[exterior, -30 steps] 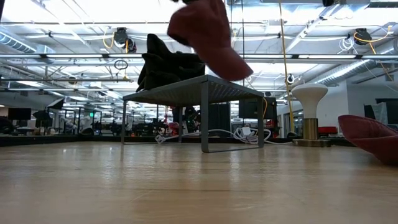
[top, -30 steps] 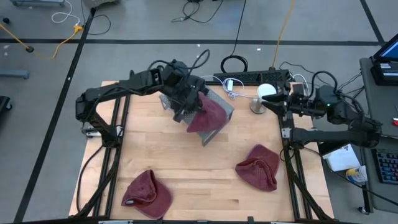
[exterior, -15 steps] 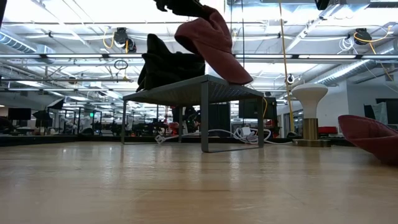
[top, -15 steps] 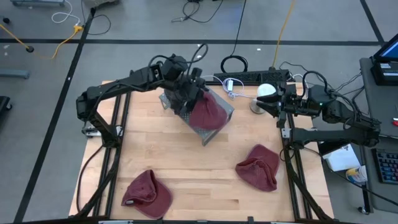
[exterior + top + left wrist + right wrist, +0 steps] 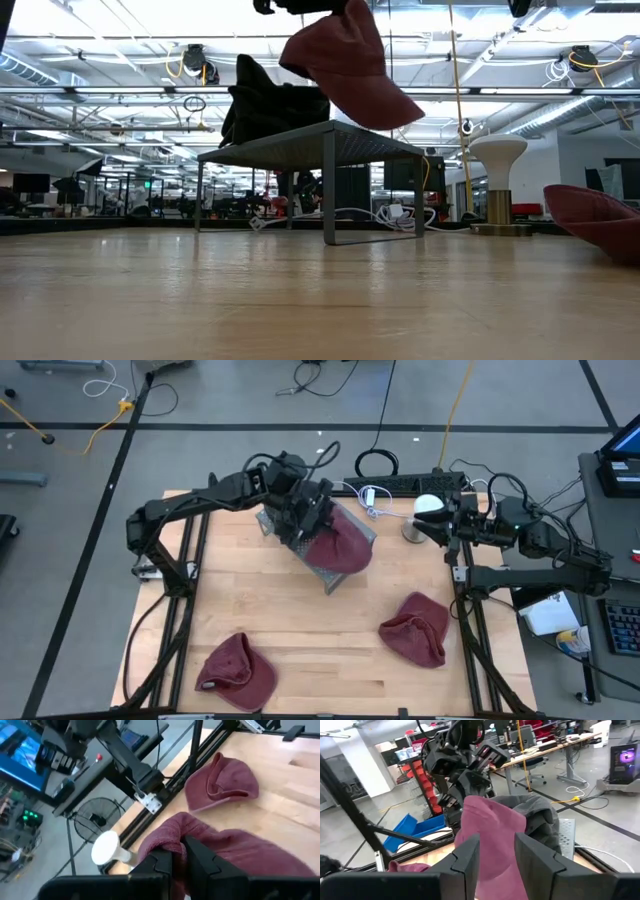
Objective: Pick & Place hat
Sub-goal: Put the top red cap on the shelf
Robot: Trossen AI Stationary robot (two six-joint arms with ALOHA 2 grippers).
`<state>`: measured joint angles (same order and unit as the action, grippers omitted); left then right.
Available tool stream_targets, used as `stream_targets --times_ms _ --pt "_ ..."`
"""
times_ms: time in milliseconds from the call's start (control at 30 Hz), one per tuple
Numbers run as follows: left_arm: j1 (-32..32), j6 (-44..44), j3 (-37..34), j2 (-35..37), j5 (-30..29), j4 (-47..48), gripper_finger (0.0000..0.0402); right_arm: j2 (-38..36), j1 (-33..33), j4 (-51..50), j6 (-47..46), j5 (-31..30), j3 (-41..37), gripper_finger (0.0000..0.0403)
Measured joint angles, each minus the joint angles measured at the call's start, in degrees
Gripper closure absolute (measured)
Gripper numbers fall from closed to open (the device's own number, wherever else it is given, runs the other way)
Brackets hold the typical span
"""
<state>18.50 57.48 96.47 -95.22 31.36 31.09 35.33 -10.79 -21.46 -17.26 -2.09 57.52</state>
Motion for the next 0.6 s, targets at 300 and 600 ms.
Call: stream_targets --times_ms 300,600 --pt "1.79 9.27 -0.09 -1.68 -3.48 6.27 0.0378 0.0 0.0 0.25 -0.32 -2.6 0.0 0.0289" --pt "4.76 16.93 -0.07 -1.68 -8.09 6.86 0.0377 0.39 0.0 0.23 -1.69 -4.13 0.0 0.0289"
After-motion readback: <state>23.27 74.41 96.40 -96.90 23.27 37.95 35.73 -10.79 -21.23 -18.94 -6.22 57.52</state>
